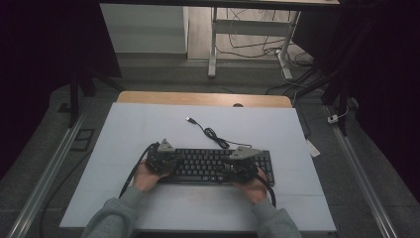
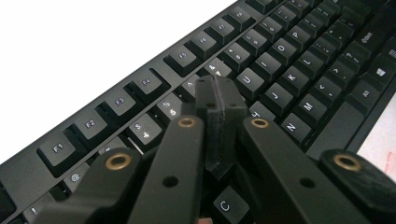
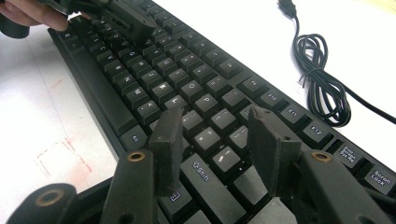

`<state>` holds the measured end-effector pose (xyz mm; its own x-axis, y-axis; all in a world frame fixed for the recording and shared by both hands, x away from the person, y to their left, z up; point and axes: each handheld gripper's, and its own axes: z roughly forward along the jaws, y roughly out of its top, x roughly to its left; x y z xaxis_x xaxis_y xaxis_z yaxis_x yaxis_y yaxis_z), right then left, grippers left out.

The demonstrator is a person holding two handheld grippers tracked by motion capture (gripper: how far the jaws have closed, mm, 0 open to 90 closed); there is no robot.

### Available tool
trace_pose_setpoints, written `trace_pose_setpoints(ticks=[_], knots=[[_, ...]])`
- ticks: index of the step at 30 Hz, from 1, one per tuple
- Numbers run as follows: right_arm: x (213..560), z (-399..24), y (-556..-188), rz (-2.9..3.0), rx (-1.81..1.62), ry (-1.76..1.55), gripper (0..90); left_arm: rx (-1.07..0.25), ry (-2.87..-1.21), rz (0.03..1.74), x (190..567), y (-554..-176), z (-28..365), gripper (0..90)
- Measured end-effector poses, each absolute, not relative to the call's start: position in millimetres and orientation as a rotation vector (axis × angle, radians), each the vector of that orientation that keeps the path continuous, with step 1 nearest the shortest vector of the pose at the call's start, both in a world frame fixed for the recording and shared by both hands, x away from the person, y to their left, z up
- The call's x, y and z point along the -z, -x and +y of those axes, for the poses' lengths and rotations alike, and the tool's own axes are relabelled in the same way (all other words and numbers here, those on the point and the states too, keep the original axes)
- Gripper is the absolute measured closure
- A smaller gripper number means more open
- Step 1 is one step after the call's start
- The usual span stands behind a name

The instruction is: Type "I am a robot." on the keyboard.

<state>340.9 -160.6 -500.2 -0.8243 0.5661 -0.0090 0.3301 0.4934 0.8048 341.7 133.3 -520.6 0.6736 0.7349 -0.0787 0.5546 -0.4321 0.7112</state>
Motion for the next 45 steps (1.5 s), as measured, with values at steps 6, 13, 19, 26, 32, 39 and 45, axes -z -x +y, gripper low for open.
trace_pose_setpoints(ticks=[6, 13, 19, 26, 32, 39, 45], knots=[[499.9, -160.8, -340.6, 2.468, -1.244, -0.761, 55.9, -0.320, -2.152, 0.995, 522.2, -342.1, 131.5, 88.8], [499.8, -160.8, -340.5, 2.467, -1.243, -0.759, 55.9, -0.325, -2.165, 0.994, 524.1, -342.5, 130.3, 88.9], [499.2, -161.1, -340.3, 2.464, -1.248, -0.759, 55.9, -0.345, -2.133, 0.985, 518.5, -340.6, 134.3, 88.5], [498.3, -162.3, -340.2, 2.457, -1.256, -0.761, 55.8, -0.332, -2.056, 0.984, 505.7, -333.8, 144.9, 71.6], [498.8, -164.1, -341.6, 2.456, -1.249, -0.769, 55.6, -0.322, -2.028, 1.003, 496.7, -326.0, 154.8, 46.4], [498.7, -165.1, -341.9, 2.453, -1.251, -0.777, 55.2, -0.326, -2.033, 1.015, 492.4, -314.9, 164.6, 31.0], [499.0, -166.7, -342.9, 2.453, -1.242, -0.784, 55.0, -0.319, -2.034, 1.021, 492.0, -309.4, 171.7, 26.4]])
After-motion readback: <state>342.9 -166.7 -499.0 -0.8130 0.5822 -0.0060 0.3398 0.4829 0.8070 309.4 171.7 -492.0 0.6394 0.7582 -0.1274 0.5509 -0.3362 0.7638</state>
